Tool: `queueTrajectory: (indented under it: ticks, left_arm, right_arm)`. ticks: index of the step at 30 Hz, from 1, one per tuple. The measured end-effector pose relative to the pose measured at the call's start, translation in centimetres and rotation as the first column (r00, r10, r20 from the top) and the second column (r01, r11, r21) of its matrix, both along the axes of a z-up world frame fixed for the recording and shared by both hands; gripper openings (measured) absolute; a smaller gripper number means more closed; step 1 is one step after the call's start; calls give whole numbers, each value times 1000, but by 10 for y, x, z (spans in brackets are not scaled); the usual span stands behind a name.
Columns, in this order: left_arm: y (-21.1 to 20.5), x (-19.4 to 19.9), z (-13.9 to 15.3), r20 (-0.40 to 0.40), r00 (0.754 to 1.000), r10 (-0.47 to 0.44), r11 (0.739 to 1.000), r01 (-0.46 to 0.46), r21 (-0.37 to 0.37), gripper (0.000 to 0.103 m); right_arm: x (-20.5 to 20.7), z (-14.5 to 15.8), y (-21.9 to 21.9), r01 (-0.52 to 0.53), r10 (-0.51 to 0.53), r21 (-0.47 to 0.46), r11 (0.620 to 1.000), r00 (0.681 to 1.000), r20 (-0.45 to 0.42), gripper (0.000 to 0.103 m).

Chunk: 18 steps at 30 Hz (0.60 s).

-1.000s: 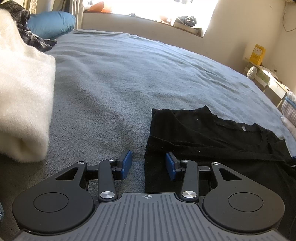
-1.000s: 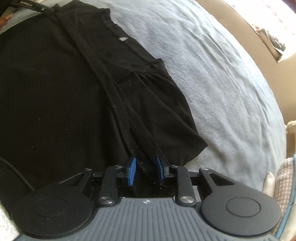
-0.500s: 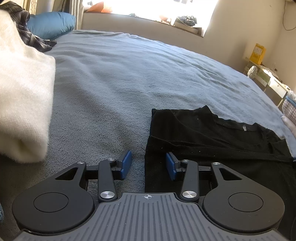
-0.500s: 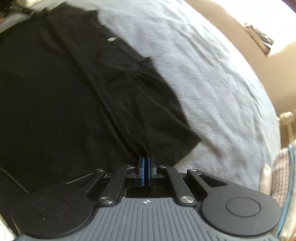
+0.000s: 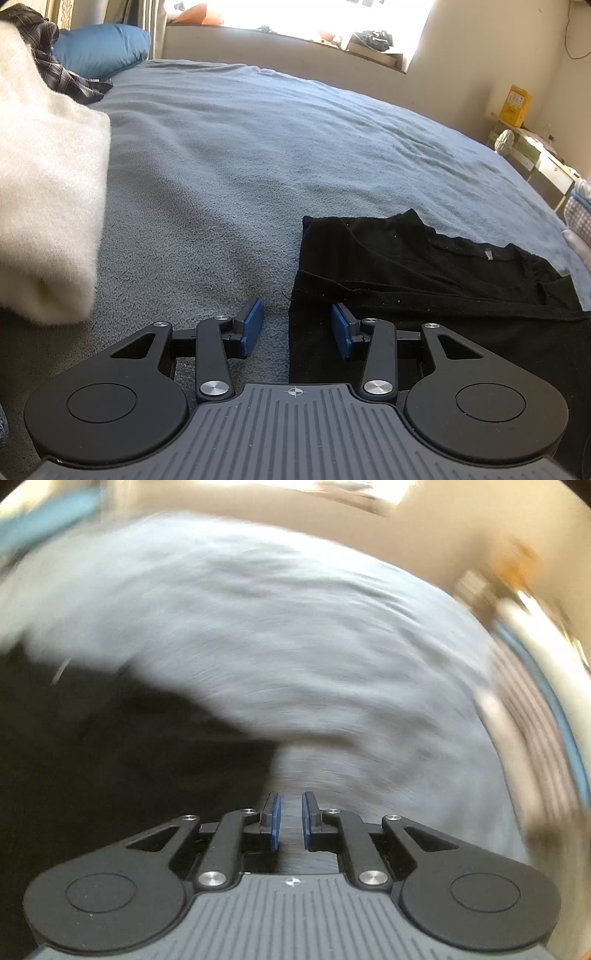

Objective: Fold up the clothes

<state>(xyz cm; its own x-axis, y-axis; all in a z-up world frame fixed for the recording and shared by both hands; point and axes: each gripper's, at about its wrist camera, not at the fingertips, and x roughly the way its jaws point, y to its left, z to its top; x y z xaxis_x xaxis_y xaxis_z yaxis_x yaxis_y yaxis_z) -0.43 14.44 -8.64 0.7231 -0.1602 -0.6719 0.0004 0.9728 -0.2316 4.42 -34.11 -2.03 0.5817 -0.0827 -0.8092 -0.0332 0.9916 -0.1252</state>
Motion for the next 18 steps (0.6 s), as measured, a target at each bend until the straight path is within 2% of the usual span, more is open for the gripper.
queueTrajectory:
  ticks: [3, 6, 9, 12, 14, 16, 17, 18]
  left_arm:
    - [0, 0, 0, 1, 1000, 1, 1000, -1, -2, 41]
    - [-1, 0, 0, 1, 1000, 1, 1000, -1, 2, 41]
    - [-1, 0, 0, 2, 1000, 0, 1000, 0, 6, 41]
    - [0, 0, 0, 2, 1000, -5, 1000, 5, 6, 41]
    - [1, 0, 1, -3, 1000, -7, 1000, 7, -1, 41]
    - [4, 0, 3, -13, 1000, 0, 1000, 0, -19, 42]
    - [6, 0, 4, -18, 1000, 0, 1000, 0, -27, 42]
    - [7, -1, 5, -21, 1000, -3, 1000, 2, -31, 42]
  right_arm:
    - [-15, 10, -37, 89, -81, 167, 982, 995, -53, 13]
    - [-24, 5, -30, 68, -37, 274, 959, 993, -116, 13]
    - [-28, -10, -24, 73, -19, 319, 945, 985, -170, 13]
    - [-24, -25, -29, 224, -180, 319, 921, 970, -161, 13]
    - [-29, -28, -45, 308, -258, 417, 855, 951, -172, 14]
    - [-35, -29, -63, 380, -328, 518, 766, 925, -194, 22]
    - [-38, -30, -67, 393, -337, 544, 741, 919, -206, 24]
    - [-42, -30, -68, 394, -333, 553, 734, 919, -212, 29]
